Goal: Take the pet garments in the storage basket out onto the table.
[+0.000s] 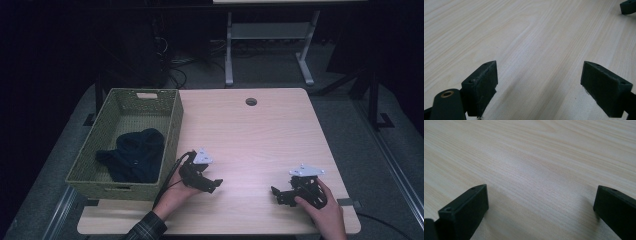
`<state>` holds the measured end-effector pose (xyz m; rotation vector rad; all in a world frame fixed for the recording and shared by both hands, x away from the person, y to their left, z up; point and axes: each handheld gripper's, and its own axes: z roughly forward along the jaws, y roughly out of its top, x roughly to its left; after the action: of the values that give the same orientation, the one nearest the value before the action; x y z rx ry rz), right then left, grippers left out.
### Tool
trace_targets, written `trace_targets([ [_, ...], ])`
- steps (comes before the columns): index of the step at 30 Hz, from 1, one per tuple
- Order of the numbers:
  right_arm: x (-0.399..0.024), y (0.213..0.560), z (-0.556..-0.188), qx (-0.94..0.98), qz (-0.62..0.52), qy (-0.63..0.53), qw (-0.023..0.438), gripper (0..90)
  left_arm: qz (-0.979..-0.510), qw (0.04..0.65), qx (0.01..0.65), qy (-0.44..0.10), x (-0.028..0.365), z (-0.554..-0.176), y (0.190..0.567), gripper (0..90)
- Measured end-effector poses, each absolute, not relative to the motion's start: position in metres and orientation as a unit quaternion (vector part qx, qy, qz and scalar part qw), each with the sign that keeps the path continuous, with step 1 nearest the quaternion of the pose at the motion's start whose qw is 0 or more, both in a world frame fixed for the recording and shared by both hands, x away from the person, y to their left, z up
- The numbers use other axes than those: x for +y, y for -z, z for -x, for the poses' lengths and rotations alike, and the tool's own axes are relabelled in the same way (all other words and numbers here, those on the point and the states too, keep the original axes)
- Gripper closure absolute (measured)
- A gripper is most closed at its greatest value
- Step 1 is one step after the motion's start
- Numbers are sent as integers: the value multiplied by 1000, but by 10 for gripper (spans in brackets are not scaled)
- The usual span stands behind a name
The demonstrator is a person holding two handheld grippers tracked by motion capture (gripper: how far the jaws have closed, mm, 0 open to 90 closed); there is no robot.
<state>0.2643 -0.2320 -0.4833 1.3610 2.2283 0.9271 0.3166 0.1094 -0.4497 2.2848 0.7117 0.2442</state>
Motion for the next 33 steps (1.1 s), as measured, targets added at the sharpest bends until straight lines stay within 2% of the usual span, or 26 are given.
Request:
trace_targets([
  [33, -232, 483, -264, 791, -482, -329, 185, 0, -888, 362, 271, -86, 110, -316, 421, 139],
])
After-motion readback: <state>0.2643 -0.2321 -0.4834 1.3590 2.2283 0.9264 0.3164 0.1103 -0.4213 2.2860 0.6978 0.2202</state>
